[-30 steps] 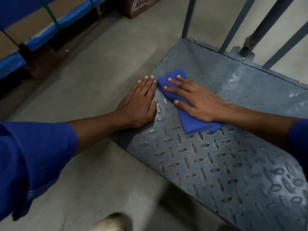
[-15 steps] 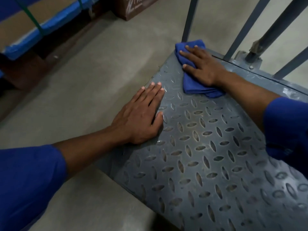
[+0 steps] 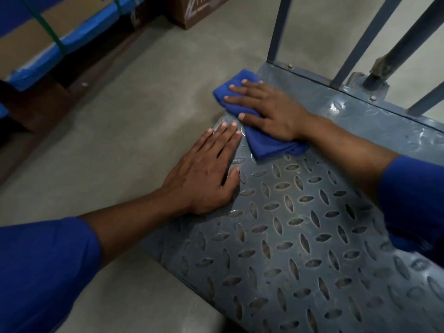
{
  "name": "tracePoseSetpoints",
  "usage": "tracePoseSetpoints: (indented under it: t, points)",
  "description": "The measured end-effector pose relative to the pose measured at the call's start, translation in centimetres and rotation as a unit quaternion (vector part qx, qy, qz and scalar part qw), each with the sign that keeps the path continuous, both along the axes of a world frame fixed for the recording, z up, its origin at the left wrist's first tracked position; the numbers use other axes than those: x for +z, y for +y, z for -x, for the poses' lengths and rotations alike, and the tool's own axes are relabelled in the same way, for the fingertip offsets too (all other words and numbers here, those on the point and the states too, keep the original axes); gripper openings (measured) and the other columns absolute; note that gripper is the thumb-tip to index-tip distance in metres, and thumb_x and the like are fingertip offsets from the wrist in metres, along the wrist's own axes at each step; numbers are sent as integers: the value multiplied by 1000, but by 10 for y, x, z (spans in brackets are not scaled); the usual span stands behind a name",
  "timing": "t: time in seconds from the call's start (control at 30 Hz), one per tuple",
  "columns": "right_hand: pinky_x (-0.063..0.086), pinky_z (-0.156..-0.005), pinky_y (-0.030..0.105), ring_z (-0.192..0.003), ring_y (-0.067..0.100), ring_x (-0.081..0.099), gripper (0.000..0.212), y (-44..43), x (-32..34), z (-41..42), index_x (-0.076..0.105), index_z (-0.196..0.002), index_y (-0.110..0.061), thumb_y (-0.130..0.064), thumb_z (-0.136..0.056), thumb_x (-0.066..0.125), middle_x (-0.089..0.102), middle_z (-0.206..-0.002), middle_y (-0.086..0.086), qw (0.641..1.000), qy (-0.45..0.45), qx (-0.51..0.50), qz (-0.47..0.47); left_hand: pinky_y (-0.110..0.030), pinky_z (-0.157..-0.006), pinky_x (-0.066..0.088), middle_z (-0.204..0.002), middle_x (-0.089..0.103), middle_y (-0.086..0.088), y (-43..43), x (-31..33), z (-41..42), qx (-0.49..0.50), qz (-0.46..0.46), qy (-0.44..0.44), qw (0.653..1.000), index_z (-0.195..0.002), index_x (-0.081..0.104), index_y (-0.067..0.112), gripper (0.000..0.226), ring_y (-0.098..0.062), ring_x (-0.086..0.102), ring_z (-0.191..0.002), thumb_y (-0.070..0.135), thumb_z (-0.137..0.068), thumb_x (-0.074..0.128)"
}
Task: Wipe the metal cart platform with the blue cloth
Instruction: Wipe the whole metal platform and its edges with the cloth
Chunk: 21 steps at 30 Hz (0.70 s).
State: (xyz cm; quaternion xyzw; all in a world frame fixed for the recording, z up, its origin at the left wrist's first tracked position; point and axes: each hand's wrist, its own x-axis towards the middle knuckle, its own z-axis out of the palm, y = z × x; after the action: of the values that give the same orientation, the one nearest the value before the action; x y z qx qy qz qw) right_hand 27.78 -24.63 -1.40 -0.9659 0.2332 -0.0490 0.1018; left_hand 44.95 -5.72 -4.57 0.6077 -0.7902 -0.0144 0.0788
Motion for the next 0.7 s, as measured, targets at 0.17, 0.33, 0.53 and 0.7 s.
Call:
tracePoseSetpoints:
  t: [0.17,0.33,0.53,0.7]
  points:
    - [10,-135,44,-165,32,20,72,-15,8,15,41,-164,-24,-58,-101,35,30,-175,7,988,-22,-148,-36,-42,-134,10,-178,12,-9,0,4,-2,1,-8,5,1000,-169,16,10,76,-19,6,-166,48,-104,23]
    - [1,-134,48,-166,29,15,71,26,6,13,33,-167,-27,-58,-104,28,23,-177,4,996,28,-82,8,-41,-135,8,-178,15,-10,1,7,0,6,-19,13,1000,-169,19,9,77,-21,8,-166,49,-103,24]
    - [1,-134,47,-167,29,10,77,36,15,47,29,-169,-27,-64,-101,23,18,-179,3,992,49,-118,-21,-39,-135,9,-177,18,-8,-1,7,-5,5,-29,43,999,-168,23,11,75,-21,11,-165,50,-105,30]
    - [10,-135,56,-165,35,19,79,71,8,68,37,-166,-23,-65,-101,23,25,-177,7,992,11,-125,-10,-38,-135,7,-178,16,-3,-16,13,-16,-6,-70,60,996,-169,21,16,72,-18,8,-165,51,-107,26]
